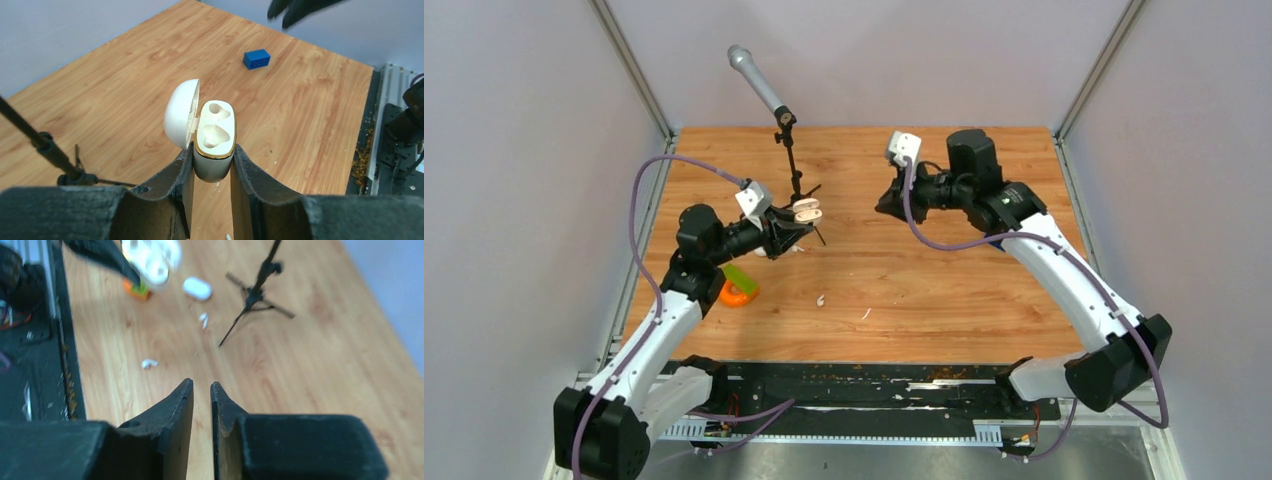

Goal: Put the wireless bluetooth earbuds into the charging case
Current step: Pick up the earbud from the center of the board.

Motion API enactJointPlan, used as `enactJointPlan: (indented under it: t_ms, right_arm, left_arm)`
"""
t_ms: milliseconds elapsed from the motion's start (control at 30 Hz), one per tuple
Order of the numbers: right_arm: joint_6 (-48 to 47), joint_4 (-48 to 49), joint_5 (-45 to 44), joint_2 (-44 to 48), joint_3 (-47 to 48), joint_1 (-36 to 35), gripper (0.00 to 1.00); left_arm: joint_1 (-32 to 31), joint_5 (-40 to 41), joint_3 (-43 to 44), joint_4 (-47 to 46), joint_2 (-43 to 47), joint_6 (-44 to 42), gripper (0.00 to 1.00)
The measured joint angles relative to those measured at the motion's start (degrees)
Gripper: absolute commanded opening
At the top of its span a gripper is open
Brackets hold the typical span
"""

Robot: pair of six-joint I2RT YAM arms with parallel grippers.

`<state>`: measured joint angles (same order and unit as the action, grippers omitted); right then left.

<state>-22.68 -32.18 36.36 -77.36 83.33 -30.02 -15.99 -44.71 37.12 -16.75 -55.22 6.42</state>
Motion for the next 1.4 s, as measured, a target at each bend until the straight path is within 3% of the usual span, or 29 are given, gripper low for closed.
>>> enactJointPlan:
  t_ms: [233,500,733,900,1100,1400]
  right_arm:
    - [-14.2,-4.5,6.1,-6.8,-6.5,-1.2,0.27]
    - [-32.5,-9.3,8.0,-23.5,-1.0,-6.8,0.33]
    - [-46.5,-14.8,7.2,-29.7,3.0,-15.4,0.40]
    - [-52.5,-17.0,7.5,-32.4,5.8,-18.8,0.43]
    - [-58.3,-23.5,5.6,-41.8,16.6,-20.2,0.42]
    - [-59.5,-24.9,1.1,-43.6,17.1,-22.3,0.40]
  left_arm:
    - [2.3,3.1,0.0,10.4,8.7,-5.6,0.02]
    - [3.5,6.5,-0.1,16.6,13.4,-6.9,0.02]
    - [4.9,9.9,-0.9,20.7,17.6,-6.6,0.02]
    - [6.4,11.6,-2.3,20.8,19.3,-5.2,0.03]
    - [6.9,12.7,-3.0,20.7,20.1,-4.0,0.03]
    - [7.5,13.5,-3.1,19.5,20.8,-2.4,0.02]
